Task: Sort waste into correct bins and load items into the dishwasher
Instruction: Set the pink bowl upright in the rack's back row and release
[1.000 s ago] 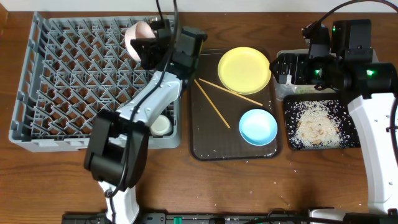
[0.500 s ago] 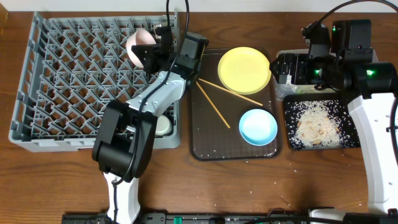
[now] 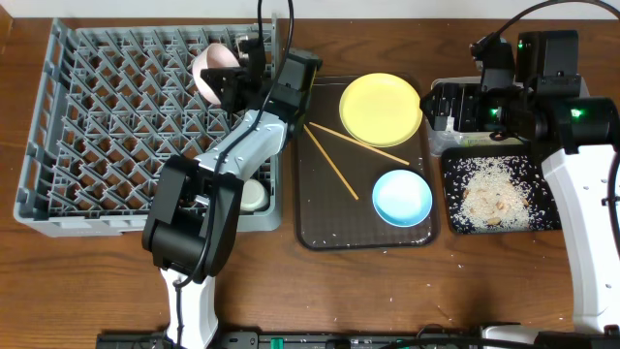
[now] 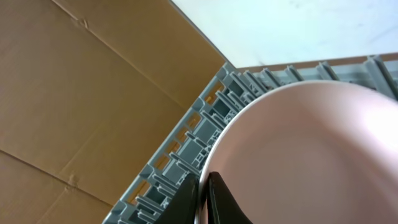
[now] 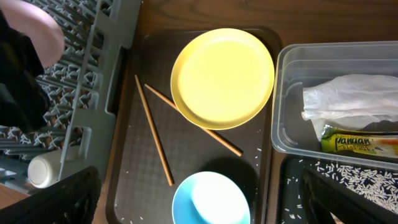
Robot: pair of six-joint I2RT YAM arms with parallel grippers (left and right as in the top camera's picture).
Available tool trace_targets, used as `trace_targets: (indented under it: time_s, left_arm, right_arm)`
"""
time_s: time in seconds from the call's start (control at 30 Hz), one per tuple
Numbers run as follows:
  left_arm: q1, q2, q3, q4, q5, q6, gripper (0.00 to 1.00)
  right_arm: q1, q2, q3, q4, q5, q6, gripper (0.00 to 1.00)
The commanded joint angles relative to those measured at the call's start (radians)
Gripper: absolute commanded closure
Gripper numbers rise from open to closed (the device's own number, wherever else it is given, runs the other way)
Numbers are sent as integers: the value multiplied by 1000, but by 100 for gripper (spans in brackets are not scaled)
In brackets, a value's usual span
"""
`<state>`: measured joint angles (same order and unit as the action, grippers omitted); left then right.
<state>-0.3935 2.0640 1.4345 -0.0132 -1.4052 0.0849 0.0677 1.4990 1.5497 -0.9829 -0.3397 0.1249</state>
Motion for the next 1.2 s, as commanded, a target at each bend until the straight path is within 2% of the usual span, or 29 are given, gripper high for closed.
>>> trace_targets:
  time_s: [0.0,0.13,0.47,0.6,1.17]
  left_arm:
    - [7,6,-6,45,-48,103,93]
    - [5,6,-6,87,-48,179,93]
    - [-19,9,-27,53,-47,185,93]
    - [-25,8,-26,64,-48,241,92]
    - [-58,9,-26,63,-5,243,93]
  right_arm:
    - [1,5,0,-2,3,0,1]
    - [1,5,0,-2,3,1,1]
    - [1,5,0,-2,3,1,1]
    - [1,5,0,-2,3,1,1]
    - [1,5,0,-2,3,1,1]
